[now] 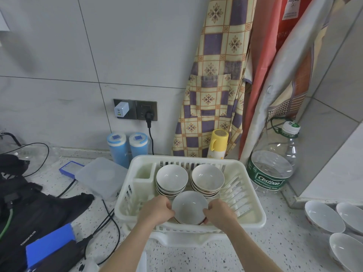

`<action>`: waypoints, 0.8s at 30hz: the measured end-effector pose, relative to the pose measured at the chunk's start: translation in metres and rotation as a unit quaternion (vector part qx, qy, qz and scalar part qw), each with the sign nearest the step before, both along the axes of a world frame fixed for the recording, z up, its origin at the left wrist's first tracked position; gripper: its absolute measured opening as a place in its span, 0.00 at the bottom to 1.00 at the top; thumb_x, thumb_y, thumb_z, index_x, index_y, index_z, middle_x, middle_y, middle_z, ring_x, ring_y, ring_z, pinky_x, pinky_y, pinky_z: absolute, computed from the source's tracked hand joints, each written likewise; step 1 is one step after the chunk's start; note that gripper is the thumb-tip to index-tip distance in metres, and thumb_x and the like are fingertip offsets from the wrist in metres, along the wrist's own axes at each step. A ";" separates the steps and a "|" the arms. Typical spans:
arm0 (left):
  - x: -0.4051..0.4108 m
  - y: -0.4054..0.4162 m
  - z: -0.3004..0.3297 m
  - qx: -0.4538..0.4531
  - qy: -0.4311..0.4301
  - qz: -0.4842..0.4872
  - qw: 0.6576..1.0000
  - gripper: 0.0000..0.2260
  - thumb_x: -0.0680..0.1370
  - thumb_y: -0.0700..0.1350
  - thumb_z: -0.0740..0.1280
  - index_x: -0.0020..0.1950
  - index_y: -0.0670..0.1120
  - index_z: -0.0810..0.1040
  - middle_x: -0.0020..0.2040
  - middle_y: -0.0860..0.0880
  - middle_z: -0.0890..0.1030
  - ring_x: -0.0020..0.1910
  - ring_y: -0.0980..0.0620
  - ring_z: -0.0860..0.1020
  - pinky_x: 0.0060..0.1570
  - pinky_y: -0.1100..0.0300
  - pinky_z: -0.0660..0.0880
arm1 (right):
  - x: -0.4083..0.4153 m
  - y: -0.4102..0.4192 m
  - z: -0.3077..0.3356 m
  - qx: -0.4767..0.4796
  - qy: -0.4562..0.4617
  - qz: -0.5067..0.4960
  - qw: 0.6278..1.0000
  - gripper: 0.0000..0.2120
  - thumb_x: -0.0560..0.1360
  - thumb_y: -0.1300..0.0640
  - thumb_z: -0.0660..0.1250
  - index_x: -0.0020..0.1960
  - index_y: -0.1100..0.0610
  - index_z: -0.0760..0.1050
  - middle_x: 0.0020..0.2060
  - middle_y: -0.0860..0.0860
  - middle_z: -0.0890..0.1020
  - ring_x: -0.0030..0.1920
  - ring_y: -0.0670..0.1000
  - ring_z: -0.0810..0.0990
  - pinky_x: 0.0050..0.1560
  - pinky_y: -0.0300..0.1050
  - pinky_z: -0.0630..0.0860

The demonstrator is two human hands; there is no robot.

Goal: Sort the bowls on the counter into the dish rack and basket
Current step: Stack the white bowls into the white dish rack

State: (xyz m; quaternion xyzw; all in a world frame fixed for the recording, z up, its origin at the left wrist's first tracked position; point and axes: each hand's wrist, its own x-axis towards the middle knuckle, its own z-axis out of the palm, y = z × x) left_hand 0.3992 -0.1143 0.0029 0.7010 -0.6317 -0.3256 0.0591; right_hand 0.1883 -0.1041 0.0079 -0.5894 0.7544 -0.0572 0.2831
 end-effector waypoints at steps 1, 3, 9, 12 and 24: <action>0.000 0.000 0.000 -0.004 -0.001 0.001 1.000 0.09 0.68 0.48 0.66 0.42 0.47 0.83 0.42 0.48 0.86 0.44 0.49 0.84 0.40 0.58 0.75 | 0.001 0.000 0.000 -0.003 0.007 -0.003 1.000 0.13 0.71 0.54 0.62 0.28 0.53 0.68 0.28 0.46 0.76 0.30 0.48 0.71 0.30 0.39 0.65; 0.000 0.001 0.000 -0.013 -0.005 0.001 1.000 0.08 0.69 0.48 0.67 0.42 0.47 0.83 0.41 0.48 0.86 0.43 0.49 0.84 0.39 0.58 0.76 | 0.002 0.000 0.000 -0.013 0.021 -0.006 1.000 0.12 0.72 0.53 0.62 0.30 0.53 0.69 0.28 0.46 0.75 0.30 0.48 0.72 0.30 0.38 0.64; -0.002 0.006 0.006 -0.039 -0.017 -0.003 0.999 0.04 0.69 0.49 0.65 0.35 0.55 0.76 0.32 0.53 0.77 0.32 0.51 0.74 0.35 0.59 0.68 | 0.002 0.000 -0.005 -0.020 0.038 0.006 0.999 0.09 0.75 0.51 0.62 0.44 0.54 0.78 0.41 0.48 0.85 0.43 0.51 0.81 0.39 0.40 0.72; -0.002 0.008 0.008 -0.054 -0.005 0.013 0.998 0.06 0.70 0.50 0.64 0.33 0.54 0.74 0.31 0.52 0.74 0.31 0.51 0.71 0.35 0.59 0.66 | 0.003 0.003 -0.004 -0.044 0.046 0.000 0.998 0.11 0.77 0.50 0.61 0.43 0.56 0.77 0.39 0.49 0.81 0.38 0.52 0.77 0.35 0.41 0.68; -0.003 0.024 0.007 -0.196 0.012 0.072 0.978 0.05 0.79 0.56 0.62 0.47 0.60 0.77 0.39 0.61 0.80 0.38 0.63 0.77 0.32 0.64 0.69 | 0.005 0.018 0.006 -0.196 -0.097 -0.083 0.972 0.12 0.77 0.49 0.59 0.47 0.51 0.80 0.32 0.49 0.80 0.31 0.50 0.73 0.32 0.41 0.66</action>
